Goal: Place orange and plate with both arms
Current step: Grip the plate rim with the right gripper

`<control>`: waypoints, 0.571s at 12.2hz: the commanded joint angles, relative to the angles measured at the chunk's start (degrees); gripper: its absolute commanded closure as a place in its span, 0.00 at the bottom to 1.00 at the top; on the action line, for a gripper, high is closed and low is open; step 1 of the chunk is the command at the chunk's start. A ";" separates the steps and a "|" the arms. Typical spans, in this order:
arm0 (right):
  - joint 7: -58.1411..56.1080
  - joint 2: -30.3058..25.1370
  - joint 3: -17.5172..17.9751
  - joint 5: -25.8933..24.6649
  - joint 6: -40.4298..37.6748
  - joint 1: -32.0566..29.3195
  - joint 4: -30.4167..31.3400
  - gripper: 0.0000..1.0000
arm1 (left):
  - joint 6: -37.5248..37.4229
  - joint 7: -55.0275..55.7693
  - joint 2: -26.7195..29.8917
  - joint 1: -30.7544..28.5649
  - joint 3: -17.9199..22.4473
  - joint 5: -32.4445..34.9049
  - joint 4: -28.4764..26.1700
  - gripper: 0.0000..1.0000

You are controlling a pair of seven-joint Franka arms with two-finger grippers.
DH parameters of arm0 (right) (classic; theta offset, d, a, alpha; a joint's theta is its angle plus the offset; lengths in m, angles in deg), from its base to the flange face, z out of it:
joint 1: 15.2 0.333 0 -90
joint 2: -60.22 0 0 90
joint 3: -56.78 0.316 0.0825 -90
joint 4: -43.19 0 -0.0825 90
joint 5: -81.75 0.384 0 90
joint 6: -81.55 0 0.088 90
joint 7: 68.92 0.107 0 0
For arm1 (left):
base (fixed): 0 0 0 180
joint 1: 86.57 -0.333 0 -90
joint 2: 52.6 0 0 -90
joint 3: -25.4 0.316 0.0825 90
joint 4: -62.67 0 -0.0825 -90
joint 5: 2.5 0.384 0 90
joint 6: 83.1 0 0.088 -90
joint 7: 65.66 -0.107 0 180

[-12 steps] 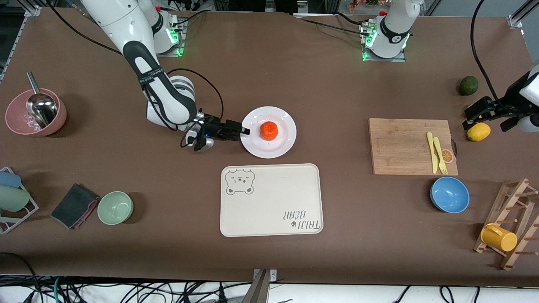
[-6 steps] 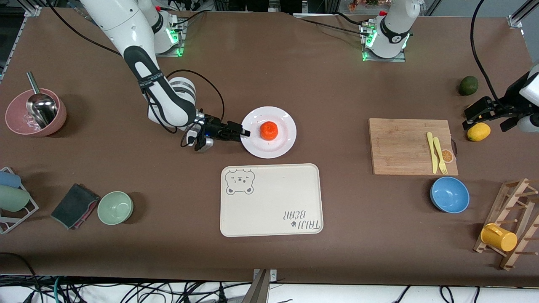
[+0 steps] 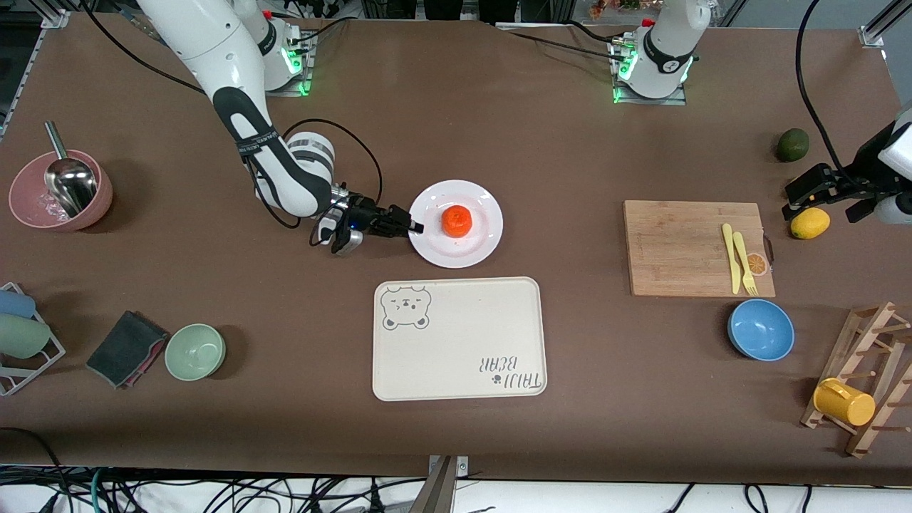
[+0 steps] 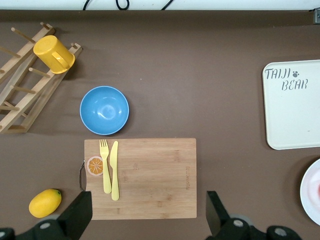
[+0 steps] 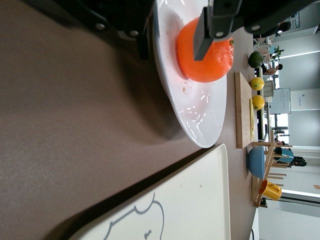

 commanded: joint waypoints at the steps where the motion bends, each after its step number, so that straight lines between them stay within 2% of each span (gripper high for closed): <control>1: -4.25 0.71 0.22 3.56 0.58 0.75 0.33 0.68 | -0.43 -1.04 -0.25 0.15 0.09 -0.80 0.73 0.00; 3: -5.49 1.25 0.22 4.54 0.49 0.75 0.24 0.78 | -0.43 -1.04 -0.25 0.15 0.09 -0.80 0.73 0.00; 5: -5.50 1.33 0.22 4.54 0.58 0.75 0.24 1.00 | -0.43 -0.96 -0.25 0.15 0.09 -0.80 0.73 0.00; 7: -5.32 1.33 0.22 4.54 0.41 0.57 -0.19 1.00 | -0.43 -1.04 -0.25 0.15 0.09 -0.80 0.82 0.00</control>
